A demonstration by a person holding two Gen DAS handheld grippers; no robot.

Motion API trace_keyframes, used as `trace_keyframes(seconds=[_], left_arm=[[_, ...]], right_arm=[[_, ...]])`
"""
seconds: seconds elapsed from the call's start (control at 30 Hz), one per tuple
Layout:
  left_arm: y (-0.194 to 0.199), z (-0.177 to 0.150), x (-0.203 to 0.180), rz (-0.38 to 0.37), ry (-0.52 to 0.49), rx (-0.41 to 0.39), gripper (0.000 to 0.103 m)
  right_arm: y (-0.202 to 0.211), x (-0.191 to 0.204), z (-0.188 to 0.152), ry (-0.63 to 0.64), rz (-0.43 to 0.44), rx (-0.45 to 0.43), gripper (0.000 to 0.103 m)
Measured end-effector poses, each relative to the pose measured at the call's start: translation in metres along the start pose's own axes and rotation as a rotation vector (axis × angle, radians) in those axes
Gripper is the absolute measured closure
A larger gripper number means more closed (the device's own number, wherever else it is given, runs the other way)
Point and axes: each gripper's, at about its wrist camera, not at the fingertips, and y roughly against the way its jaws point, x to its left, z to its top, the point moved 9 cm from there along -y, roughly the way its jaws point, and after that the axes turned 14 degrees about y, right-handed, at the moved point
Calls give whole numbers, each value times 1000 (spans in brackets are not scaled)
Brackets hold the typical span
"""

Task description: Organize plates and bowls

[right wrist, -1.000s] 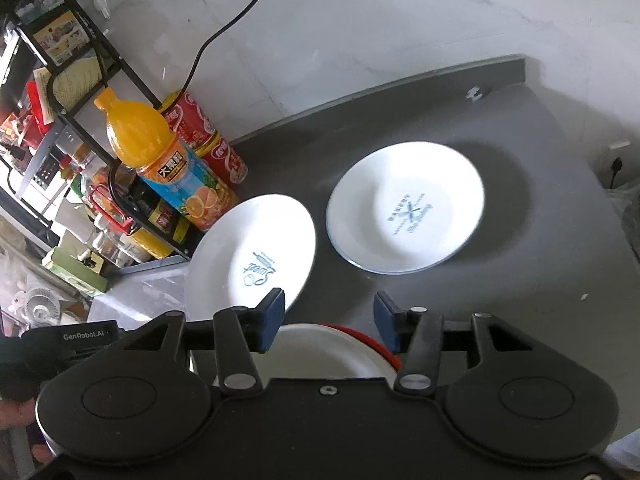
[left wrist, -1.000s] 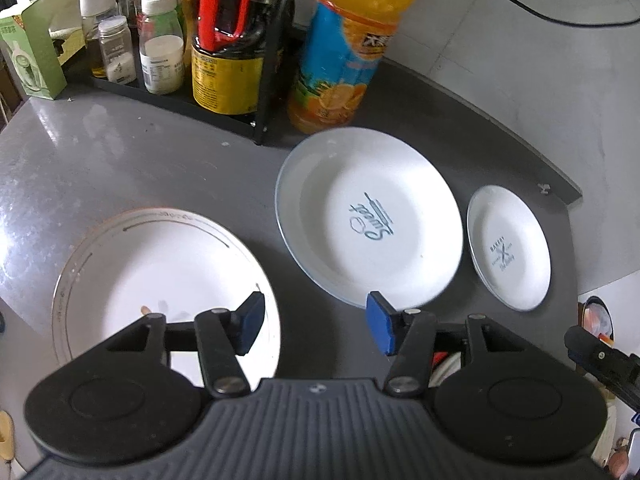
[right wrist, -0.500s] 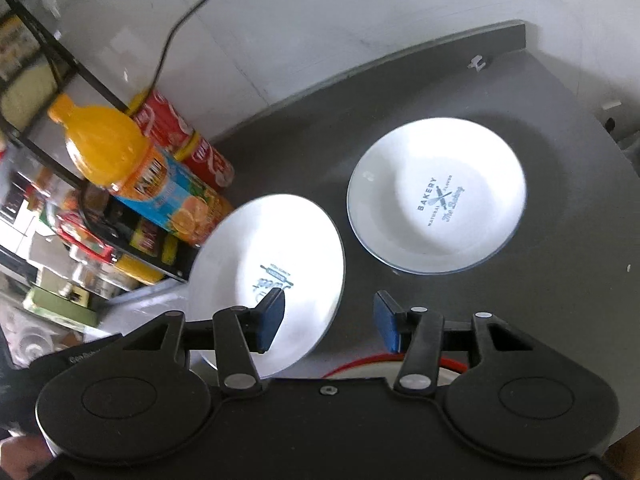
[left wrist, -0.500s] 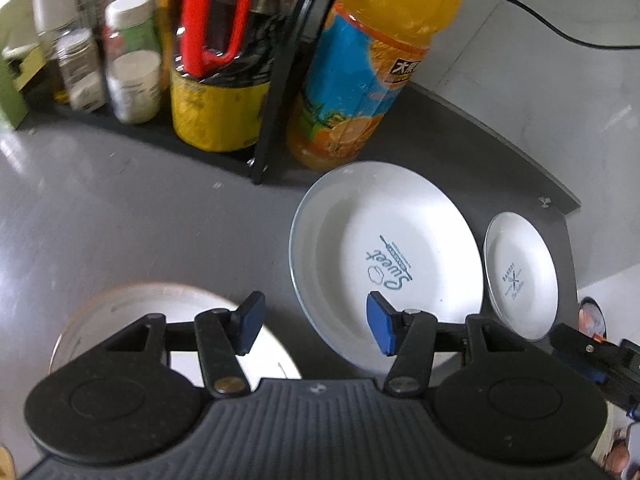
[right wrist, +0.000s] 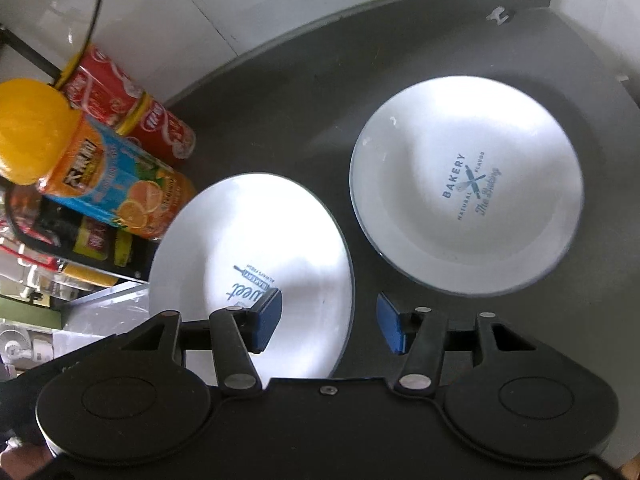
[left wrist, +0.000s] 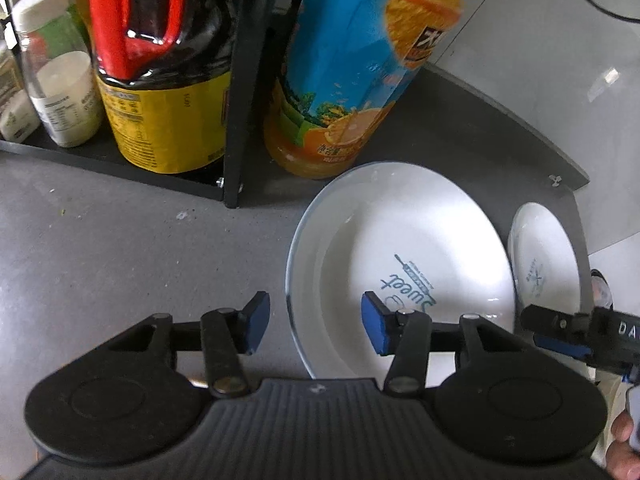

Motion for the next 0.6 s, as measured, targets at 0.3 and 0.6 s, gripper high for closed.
trace_keyframes(seconds=[0.3,0.6], left_arm=[[-27,4,11,17,66,40,73],[-37,4,18,-17,169,71,87]], right_arm=[[-32,-5,3,-1,-45,71,54],[-58,-5,0,-23,-23,126,80]])
